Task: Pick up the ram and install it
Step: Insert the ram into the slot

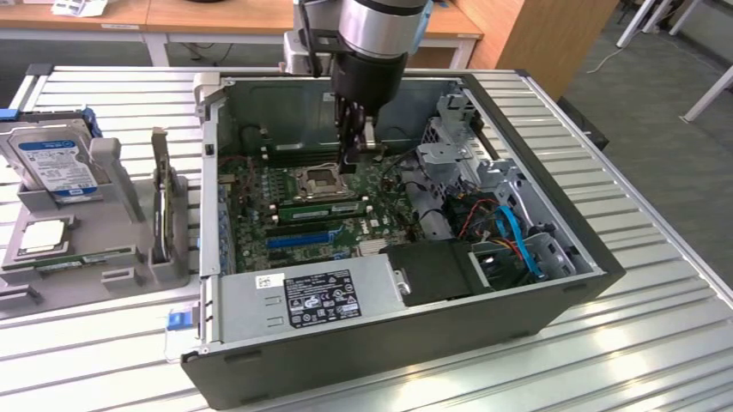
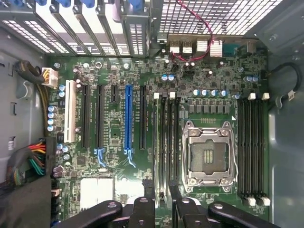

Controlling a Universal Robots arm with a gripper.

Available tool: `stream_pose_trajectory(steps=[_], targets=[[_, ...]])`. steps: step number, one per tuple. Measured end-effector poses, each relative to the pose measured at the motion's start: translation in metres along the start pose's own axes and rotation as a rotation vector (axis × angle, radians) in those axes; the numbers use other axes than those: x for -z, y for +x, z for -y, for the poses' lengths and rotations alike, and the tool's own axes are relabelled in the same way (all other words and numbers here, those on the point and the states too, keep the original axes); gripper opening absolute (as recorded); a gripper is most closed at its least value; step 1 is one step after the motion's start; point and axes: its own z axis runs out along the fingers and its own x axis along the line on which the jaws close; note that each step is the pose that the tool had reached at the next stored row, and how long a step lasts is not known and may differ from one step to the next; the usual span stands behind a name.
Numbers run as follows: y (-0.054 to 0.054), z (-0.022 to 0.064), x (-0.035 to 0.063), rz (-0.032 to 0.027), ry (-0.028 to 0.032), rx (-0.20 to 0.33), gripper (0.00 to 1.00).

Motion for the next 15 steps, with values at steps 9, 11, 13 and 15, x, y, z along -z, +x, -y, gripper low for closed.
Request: stream_pose_trajectory(steps=[9,11,13,15], targets=[[0.000,-0.0006,0.0125,-0.0001,0.0000,0.000,0.25],[0.000,-0.0008,0.0154,0.0000,0.0000,0.000,0.25],[0.000,-0.0009,0.0182,0.0000,0.0000,0.000,0.25],[-0.001,-0.0011,0.0210,-0.0001,0.0000,0.000,0.25]])
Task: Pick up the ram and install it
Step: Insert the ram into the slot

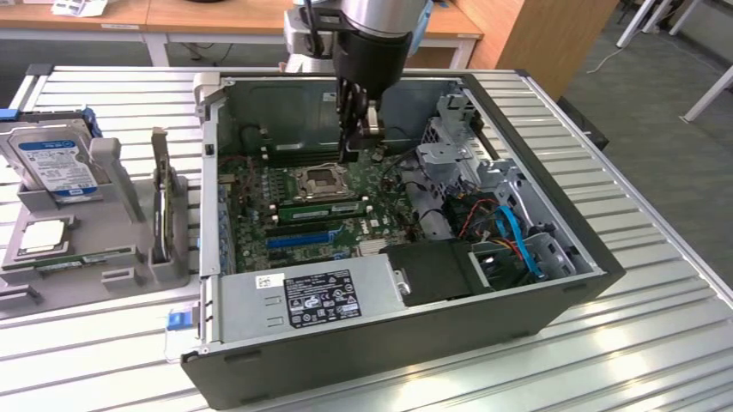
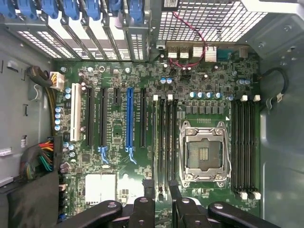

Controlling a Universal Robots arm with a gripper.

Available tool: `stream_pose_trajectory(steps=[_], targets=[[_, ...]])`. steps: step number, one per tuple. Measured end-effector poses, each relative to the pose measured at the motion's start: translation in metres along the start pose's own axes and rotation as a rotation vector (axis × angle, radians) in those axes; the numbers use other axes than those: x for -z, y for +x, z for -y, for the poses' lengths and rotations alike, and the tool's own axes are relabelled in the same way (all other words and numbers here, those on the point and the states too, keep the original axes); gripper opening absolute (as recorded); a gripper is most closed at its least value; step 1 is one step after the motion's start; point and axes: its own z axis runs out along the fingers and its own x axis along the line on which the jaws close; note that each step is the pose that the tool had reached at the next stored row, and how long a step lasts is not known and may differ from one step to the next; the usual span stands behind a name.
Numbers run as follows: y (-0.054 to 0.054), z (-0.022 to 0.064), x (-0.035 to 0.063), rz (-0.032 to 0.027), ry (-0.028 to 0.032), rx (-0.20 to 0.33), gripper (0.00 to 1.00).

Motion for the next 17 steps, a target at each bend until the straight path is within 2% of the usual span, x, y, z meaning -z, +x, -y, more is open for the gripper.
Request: stream_pose_trajectory(steps=[12,17], targets=[[0.000,-0.0007,0.0141,0.0001,0.0000,0.000,0.25],[0.000,-0.0008,0.0149,0.0002,0.0001,0.000,0.25]])
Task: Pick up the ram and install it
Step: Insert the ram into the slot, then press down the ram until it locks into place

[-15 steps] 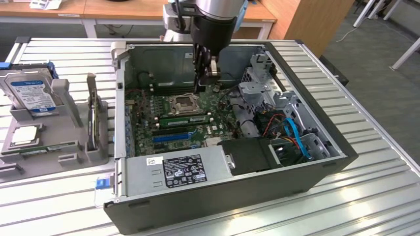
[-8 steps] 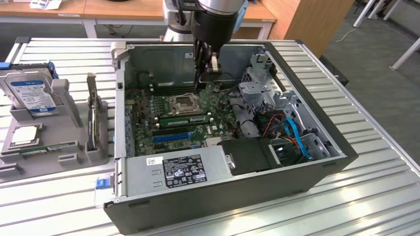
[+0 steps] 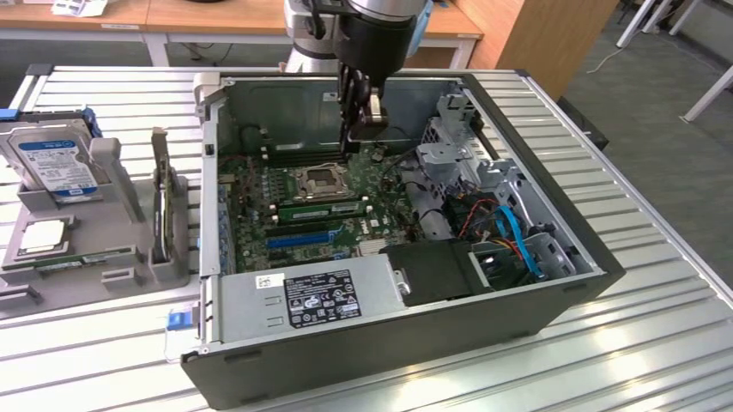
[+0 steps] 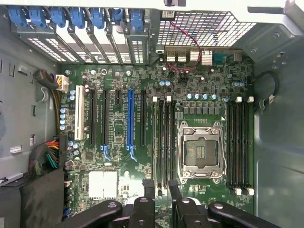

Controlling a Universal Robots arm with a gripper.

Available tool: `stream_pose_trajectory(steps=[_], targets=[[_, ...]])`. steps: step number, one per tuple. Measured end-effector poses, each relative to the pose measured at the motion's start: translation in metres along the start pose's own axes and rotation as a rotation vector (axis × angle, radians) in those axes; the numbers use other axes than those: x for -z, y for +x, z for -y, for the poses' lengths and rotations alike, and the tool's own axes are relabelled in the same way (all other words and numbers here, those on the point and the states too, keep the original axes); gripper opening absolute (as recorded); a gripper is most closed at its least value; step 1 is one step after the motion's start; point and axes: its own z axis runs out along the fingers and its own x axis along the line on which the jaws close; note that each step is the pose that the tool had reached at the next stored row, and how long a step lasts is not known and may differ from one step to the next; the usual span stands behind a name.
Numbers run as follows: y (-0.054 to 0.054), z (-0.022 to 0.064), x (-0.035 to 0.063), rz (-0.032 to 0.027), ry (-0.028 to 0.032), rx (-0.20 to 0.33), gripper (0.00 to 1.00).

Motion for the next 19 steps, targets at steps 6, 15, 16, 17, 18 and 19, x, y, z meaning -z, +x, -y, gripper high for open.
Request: stream_pose_trajectory(steps=[6,15,16,17,18,19], targets=[[0.0000,-0.0004,0.0001,0.0006,0.0077,0.001,0.25],[0.0000,-0.0006,0.0001,0.0012,0.0120,0.001,0.25],[0.0000,-0.0006,0.0001,0.0012,0.0120,0.001,0.25],[0.0000,-0.0006,0.0000,0.0012,0.0121,0.001,0.25],[0.0000,-0.0006,0.0001,0.0012,0.0120,0.001,0.25],[0.0000,-0.0006,0.0001,0.0012,0.0120,0.001,0.25]])
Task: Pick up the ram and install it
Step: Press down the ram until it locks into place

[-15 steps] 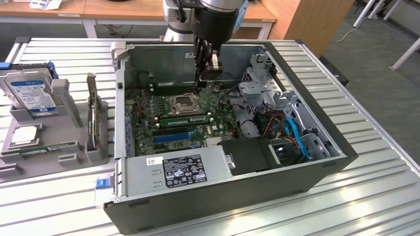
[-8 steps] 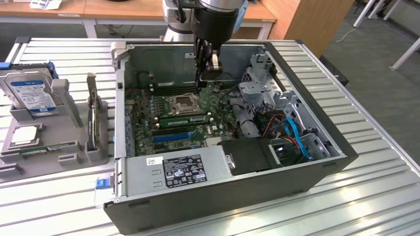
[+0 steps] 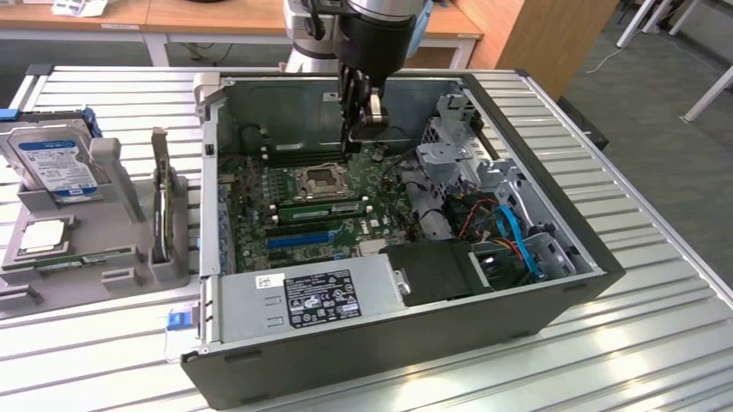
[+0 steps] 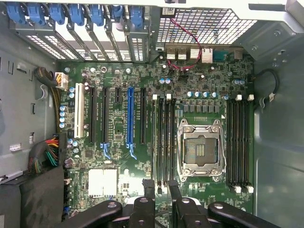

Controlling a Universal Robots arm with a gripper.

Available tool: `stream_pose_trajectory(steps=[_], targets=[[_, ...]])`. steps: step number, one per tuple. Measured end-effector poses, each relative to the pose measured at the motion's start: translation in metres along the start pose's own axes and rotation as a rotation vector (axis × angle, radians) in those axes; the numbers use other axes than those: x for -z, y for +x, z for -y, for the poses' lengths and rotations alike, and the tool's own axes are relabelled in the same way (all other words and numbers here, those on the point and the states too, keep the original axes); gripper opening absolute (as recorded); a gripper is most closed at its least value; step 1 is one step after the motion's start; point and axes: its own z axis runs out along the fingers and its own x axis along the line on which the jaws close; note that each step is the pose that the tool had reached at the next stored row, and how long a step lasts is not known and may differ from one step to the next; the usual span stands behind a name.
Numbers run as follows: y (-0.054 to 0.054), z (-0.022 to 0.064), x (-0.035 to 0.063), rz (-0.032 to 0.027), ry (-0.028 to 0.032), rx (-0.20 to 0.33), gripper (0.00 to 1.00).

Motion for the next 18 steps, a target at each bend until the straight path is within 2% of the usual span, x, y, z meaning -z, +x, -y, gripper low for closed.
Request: stream_pose_trajectory(steps=[4,5,6,7,18], targets=[[0.0000,0.0000,0.0000,0.0001,0.0000,0.000,0.24],[0.0000,0.0000,0.0000,0.0000,0.0000,0.000,0.17],[0.0000,0.0000,0.0000,0.0000,0.0000,0.000,0.17],[0.0000,0.0000,0.0000,0.0000,0.0000,0.000,0.11],[0.0000,0.0000,0.0000,0.0000,0.0000,0.000,0.10]])
